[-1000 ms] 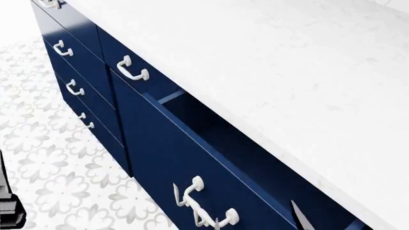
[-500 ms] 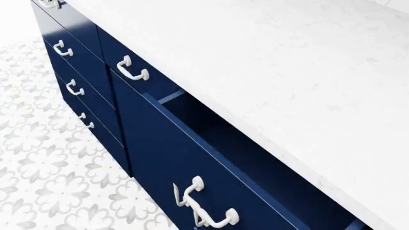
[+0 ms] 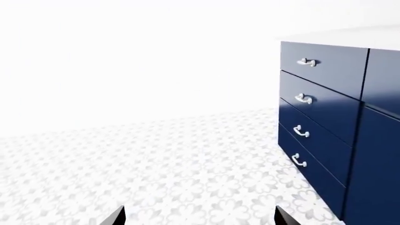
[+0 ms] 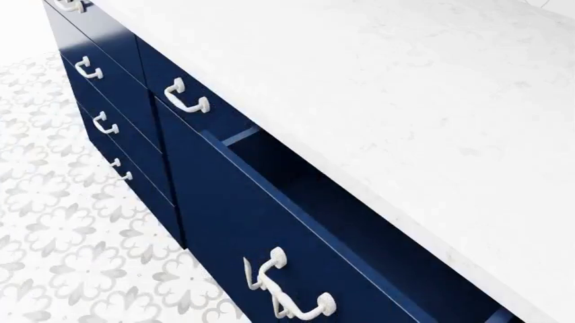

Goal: Close the left drawer.

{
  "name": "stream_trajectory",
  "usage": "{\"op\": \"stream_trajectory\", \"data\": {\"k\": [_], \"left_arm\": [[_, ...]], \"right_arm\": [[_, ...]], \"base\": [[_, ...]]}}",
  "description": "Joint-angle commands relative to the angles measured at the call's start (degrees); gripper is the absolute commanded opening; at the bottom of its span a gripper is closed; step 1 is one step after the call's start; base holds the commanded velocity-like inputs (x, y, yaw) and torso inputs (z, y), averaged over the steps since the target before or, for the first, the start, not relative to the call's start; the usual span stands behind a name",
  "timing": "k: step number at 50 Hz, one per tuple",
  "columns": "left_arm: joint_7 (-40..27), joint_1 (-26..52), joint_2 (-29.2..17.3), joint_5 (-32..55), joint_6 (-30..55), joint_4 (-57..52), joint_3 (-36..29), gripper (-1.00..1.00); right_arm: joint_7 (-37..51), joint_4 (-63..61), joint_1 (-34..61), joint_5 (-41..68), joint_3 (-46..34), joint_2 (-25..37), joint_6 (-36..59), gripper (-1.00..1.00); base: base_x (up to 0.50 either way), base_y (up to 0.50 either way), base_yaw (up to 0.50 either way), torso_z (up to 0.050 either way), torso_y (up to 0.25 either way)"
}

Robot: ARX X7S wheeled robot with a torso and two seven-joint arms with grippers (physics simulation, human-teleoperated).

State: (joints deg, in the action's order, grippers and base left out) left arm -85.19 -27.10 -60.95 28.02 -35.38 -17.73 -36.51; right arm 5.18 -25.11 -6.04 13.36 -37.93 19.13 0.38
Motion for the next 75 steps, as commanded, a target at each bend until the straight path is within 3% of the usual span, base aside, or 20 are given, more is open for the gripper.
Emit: {"op": "stream_trajectory", "data": {"k": [1,49,62,69,75], "left_arm": [[0.45,-2.14,0.53,0.15,-1.90,0.93,1.64,1.00],[5.99,-1.81,1.07,4.64,-2.51,3.52,3.79,1.00],[6.43,-1.54,0.75,4.69,-1.97,3.03,4.34,1.00],[6.55,-1.10,1.00,4.29,-1.03,2.38,4.32,1.00],[5.76,-1.82,0.50,3.54,-0.95,1.18,4.75,1.00]], "right_arm": [[0.22,9.35,3.57,0.22,0.15,-3.56,0.19,1.00],[-0.73,54.31,27.61,6.69,4.95,-18.34,-3.87,1.00],[3.65,75.21,38.33,18.62,-7.13,-19.02,-15.31,1.00],[4.51,81.37,41.20,19.83,-7.61,-18.31,-18.57,1.00],[6.99,79.36,42.47,19.74,-7.47,-15.71,-17.26,1.00]], "base": [[0.00,0.00,0.00,0.000,0.000],[0.00,0.00,0.00,0.000,0.000],[0.00,0.00,0.00,0.000,0.000],[0.00,0.00,0.00,0.000,0.000],[0.00,0.00,0.00,0.000,0.000]]}}
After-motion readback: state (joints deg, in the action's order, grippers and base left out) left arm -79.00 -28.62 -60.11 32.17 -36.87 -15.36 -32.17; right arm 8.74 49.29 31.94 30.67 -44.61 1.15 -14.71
